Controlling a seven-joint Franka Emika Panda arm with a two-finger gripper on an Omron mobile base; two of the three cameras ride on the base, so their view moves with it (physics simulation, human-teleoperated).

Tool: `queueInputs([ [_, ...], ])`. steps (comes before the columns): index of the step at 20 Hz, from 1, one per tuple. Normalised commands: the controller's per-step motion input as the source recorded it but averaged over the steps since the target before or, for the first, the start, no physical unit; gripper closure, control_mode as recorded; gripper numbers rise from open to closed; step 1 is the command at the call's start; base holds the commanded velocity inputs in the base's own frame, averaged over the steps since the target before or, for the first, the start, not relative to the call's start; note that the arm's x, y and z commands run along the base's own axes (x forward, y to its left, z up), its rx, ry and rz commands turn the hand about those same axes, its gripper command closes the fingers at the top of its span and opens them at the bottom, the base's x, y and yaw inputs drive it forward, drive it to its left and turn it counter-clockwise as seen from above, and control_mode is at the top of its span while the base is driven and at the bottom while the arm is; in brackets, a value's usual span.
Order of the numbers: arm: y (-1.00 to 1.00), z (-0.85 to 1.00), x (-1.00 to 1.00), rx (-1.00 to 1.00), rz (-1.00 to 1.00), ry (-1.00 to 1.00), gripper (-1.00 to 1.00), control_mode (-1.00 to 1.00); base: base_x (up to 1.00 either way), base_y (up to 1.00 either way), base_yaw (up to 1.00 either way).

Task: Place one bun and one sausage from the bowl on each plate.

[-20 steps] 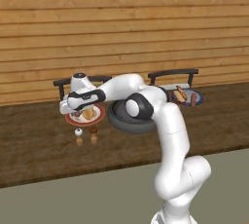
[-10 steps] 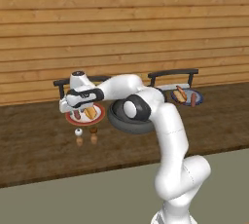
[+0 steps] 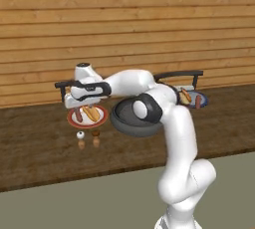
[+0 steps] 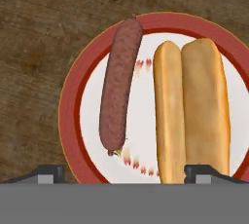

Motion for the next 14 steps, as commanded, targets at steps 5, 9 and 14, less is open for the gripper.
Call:
queueInputs([
  [5,-0.53,0.49,-0.61,0.0,0.0,0.0,-1.0,-1.0,0.0,0.0,0.0],
  [9,-0.75,0.38,-0.6,0.0,0.0,0.0,-1.0,-1.0,0.0,0.0,0.0],
  [14,-0.91,0.53,-0.59,0.0,0.0,0.0,-1.0,-1.0,0.0,0.0,0.0],
])
